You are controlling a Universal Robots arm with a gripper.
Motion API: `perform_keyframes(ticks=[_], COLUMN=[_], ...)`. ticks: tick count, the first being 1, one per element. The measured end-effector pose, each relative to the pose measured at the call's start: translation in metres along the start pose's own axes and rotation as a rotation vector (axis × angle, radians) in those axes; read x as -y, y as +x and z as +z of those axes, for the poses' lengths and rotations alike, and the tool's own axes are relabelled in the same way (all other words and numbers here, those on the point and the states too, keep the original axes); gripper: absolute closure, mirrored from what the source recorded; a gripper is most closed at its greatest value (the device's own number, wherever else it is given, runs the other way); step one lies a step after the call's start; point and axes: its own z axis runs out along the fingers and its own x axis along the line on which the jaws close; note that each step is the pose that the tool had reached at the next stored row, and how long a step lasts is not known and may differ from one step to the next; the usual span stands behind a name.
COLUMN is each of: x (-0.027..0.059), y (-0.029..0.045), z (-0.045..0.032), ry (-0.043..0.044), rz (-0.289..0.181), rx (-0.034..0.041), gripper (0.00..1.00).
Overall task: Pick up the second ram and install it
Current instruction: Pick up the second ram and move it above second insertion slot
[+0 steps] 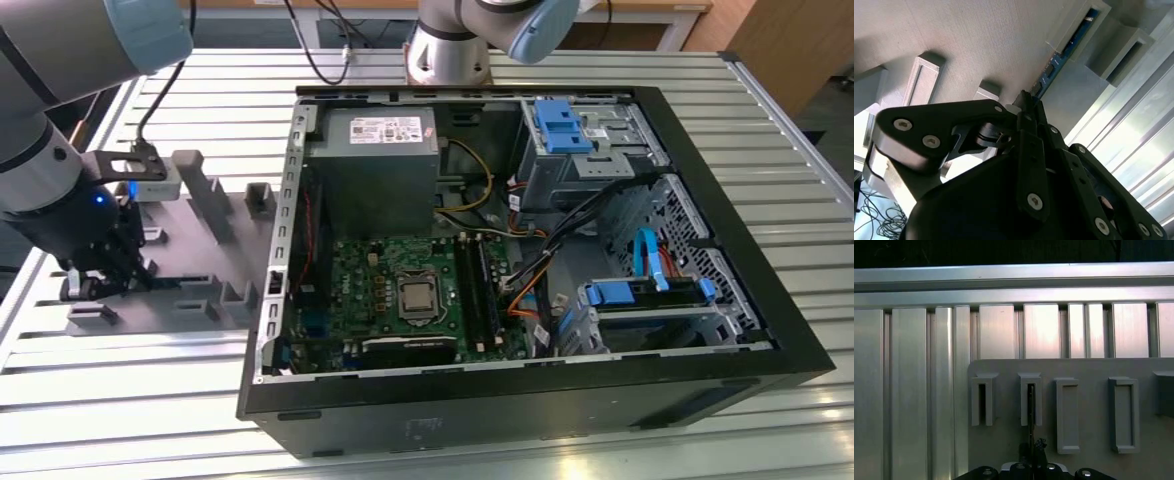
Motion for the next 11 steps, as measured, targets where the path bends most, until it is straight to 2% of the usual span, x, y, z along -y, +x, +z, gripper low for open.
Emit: perform_keyframes(ticks=[11], x=[0.0001], y=[0.0019], z=[0.0001], ry=[-0.0001], rz=[-0.003], rx=[0.0], gripper=[0.86])
